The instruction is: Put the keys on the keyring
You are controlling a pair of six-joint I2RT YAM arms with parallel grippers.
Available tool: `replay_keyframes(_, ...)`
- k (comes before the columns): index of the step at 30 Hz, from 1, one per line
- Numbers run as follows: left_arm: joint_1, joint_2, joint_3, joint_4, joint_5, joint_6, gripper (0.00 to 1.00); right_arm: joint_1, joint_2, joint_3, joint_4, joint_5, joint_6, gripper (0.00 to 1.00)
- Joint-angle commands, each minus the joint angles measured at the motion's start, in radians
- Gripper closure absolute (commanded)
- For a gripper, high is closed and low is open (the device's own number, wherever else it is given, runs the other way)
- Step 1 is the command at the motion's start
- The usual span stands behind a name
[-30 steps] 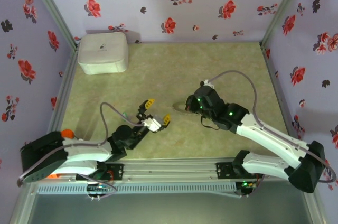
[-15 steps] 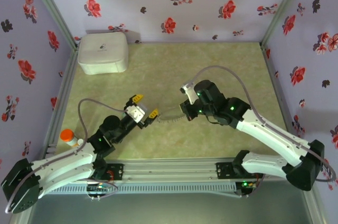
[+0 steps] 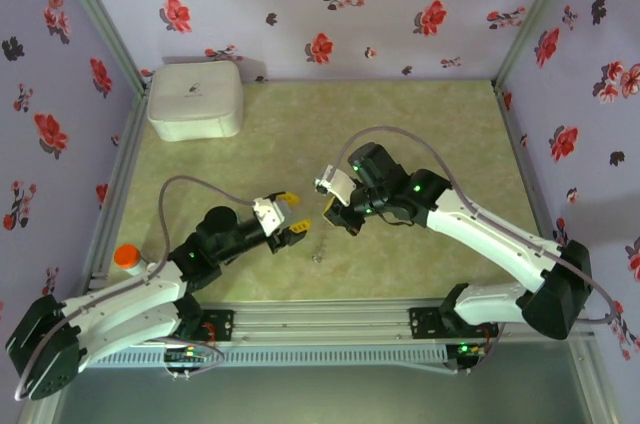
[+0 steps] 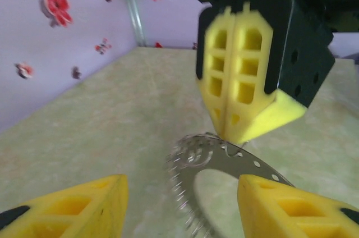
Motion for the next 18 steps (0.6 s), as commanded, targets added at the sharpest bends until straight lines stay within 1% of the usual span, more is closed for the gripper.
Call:
replay_keyframes(1, 0.009, 0.047, 0.003, 0.035, 0.106, -0.056, 0.48, 0.003, -0.013, -0.013, 0.057, -0.084, -0.062, 1.0)
replay_keyframes(5, 0.008, 0.095, -0.007, 0.113, 0.161, -0.094, 0.53, 0.018, -0.015, -0.045, 0.097, -0.096, -0.088, 1.0)
replay_keyframes(9, 0.008, 0.119, -0.009, 0.134, 0.222, -0.107, 0.54, 0.032, -0.01, -0.058, 0.116, -0.103, -0.101, 1.0)
replay_keyframes(12, 0.009, 0.132, -0.018, 0.148, 0.255, -0.117, 0.58, 0.042, -0.002, -0.062, 0.122, -0.101, -0.11, 1.0)
replay_keyframes(16, 0.009, 0.141, -0.021, 0.145, 0.278, -0.121, 0.68, 0.052, -0.001, -0.076, 0.15, -0.108, -0.113, 1.0)
replay_keyframes(18, 0.009, 0.141, -0.024, 0.144, 0.286, -0.121, 0.7, 0.055, -0.002, -0.081, 0.161, -0.113, -0.112, 1.0)
